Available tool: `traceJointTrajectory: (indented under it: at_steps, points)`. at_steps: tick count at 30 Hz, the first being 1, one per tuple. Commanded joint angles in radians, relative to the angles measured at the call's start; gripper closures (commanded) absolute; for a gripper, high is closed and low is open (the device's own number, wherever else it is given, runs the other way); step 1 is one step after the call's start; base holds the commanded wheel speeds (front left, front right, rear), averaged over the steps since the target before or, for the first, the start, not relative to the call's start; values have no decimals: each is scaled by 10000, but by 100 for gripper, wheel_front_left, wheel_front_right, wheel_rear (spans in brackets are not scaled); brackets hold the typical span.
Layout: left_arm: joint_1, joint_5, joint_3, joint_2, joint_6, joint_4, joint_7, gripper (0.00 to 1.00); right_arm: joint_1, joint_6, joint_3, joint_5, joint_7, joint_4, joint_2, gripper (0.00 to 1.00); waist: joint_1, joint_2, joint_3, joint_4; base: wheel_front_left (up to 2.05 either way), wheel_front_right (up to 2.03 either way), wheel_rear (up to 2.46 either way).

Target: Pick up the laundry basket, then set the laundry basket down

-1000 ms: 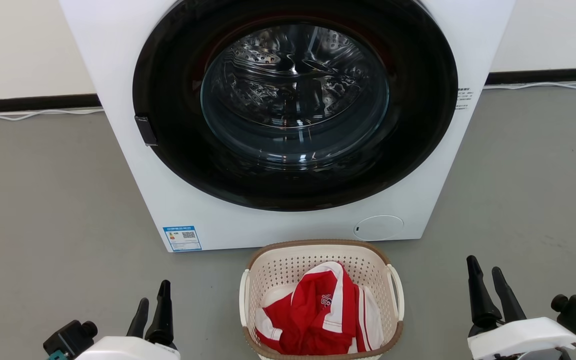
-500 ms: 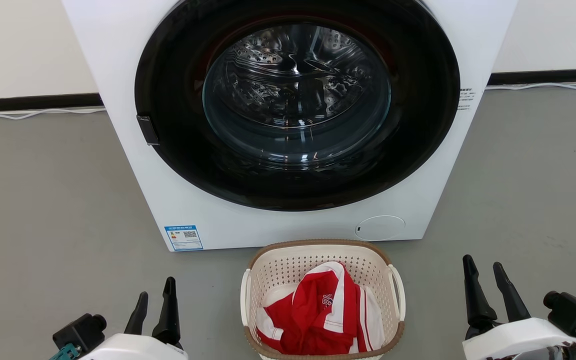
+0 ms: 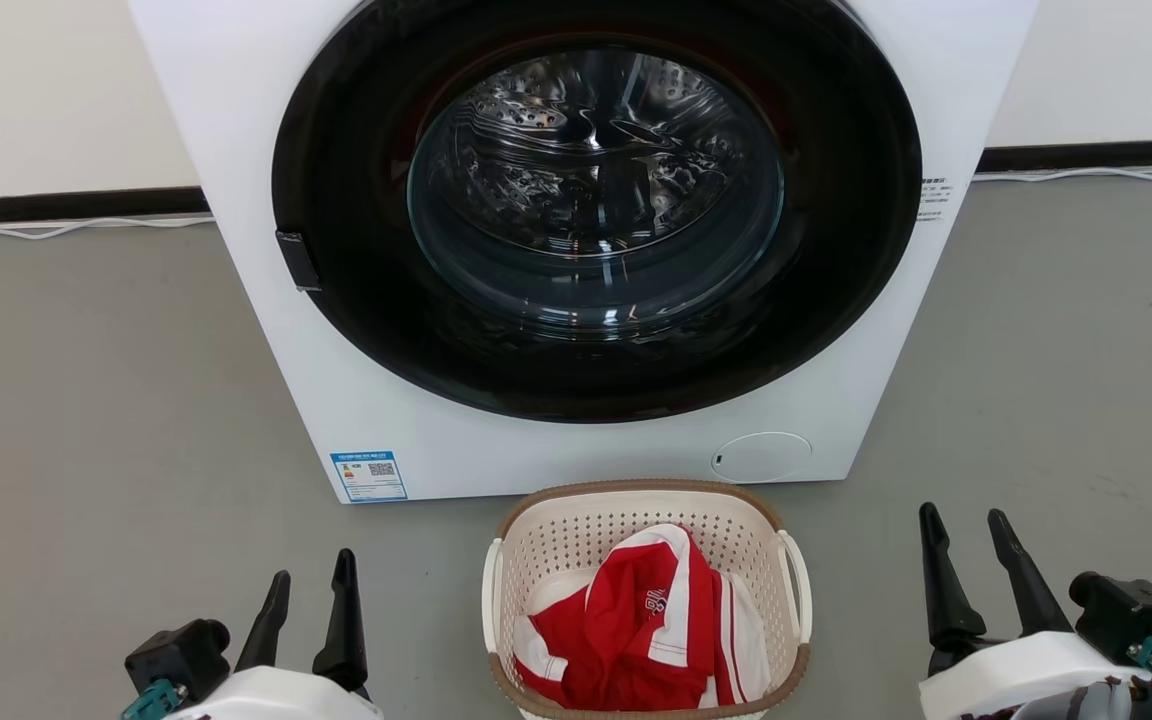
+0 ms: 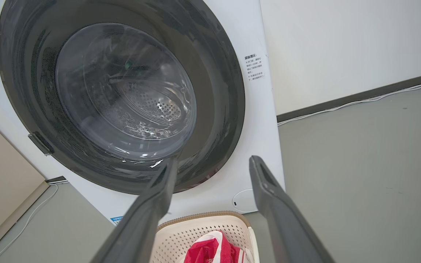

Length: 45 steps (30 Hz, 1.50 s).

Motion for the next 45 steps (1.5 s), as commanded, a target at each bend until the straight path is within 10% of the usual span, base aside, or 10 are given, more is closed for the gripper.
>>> traceJointTrajectory:
  at_steps: [1, 23, 45]
  points:
    - [-483, 347, 175, 95, 117, -304, -124, 0, -443, 59, 118, -331, -187, -188, -120, 0, 0, 0, -3, 3, 0, 0, 0]
    - [-543, 2769, 48, 135, 316, -407, -763, 0, -479, 73, 137, -2825, -826, 4, -56, 0, 0, 0, -13, 40, 0, 0, 0]
    - [-844, 2582, -54, 135, 315, -391, -763, 0, -622, 73, 6, -2663, -826, -133, 16, 0, 0, 0, 586, 32, 0, 0, 0]
